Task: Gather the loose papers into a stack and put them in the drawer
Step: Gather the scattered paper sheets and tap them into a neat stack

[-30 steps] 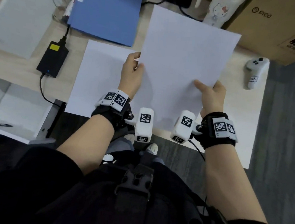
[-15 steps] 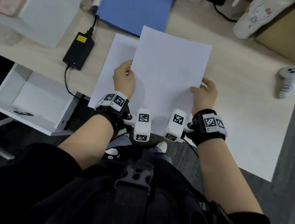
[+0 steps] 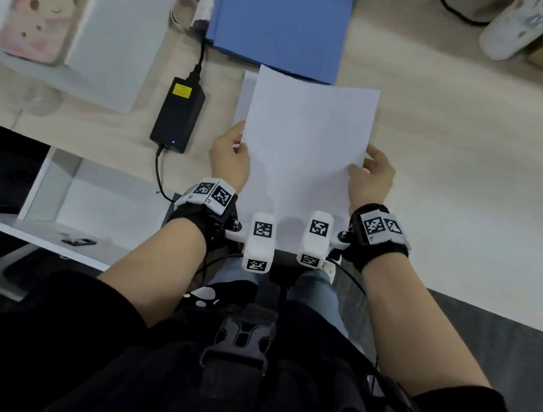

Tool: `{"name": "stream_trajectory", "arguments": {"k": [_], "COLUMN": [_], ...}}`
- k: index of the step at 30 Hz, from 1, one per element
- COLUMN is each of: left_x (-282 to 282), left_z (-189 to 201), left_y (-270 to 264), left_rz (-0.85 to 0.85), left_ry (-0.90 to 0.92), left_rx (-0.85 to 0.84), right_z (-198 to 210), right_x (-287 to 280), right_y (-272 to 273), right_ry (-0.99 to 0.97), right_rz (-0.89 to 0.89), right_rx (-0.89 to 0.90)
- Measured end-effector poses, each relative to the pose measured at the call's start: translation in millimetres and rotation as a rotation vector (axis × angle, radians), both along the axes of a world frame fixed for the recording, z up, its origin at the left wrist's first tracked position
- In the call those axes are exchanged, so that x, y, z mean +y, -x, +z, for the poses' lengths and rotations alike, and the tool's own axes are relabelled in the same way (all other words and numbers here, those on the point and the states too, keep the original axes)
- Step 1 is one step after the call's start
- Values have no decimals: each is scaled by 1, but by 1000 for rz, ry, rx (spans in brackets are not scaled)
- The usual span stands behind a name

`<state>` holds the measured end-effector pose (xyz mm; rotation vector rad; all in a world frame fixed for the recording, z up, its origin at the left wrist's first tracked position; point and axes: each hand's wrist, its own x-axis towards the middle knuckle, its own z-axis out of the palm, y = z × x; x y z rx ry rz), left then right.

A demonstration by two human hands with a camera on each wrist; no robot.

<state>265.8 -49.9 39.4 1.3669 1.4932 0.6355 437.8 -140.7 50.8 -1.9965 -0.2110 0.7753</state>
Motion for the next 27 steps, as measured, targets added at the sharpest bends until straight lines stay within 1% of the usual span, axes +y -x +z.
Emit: {"name": "stream_trajectory", "arguments": {"k": [2, 5, 9, 11, 14, 17, 18, 19, 20, 22, 23, 25, 27], "left_x": [4, 9, 17, 20, 21, 26, 28, 28, 30, 32, 34, 40, 43], "left_z": [-10, -23, -37, -41, -45, -53, -53, -50, -46, -35, -32, -28, -26], "left_y": [5, 11, 19, 22, 26, 26, 24, 21, 18, 15, 15, 16, 16], "left_rz": [-68, -87, -20, -2, -33, -99, -126, -142, -128, -42, 3, 14, -16], "left_ry": [-8, -46, -111, -94, -103, -67, -45, -16, 11, 92, 142, 215, 275], "left_rx": [17, 92, 132, 184, 262, 364, 366, 320, 229, 57, 4, -71, -94], "right_z": [-11, -25, -36, -40, -42, -46, -45, -46, -45, -43, -44, -41, -39], "right_x": [4, 6, 8, 10, 14, 17, 17, 18, 19, 22, 22, 23, 25], "right_y": [4, 8, 9, 11, 13, 13, 14, 14, 13, 11, 9, 4, 2], "right_ry": [25, 58, 74, 72, 78, 155, 192, 217, 237, 259, 257, 244, 219], "right_rz": [51, 107, 147, 161, 190, 271, 299, 321, 338, 346, 335, 304, 278], "right_rx": [-50, -127, -190, -217, -241, -258, -253, -243, -233, -201, -173, -103, -35]}}
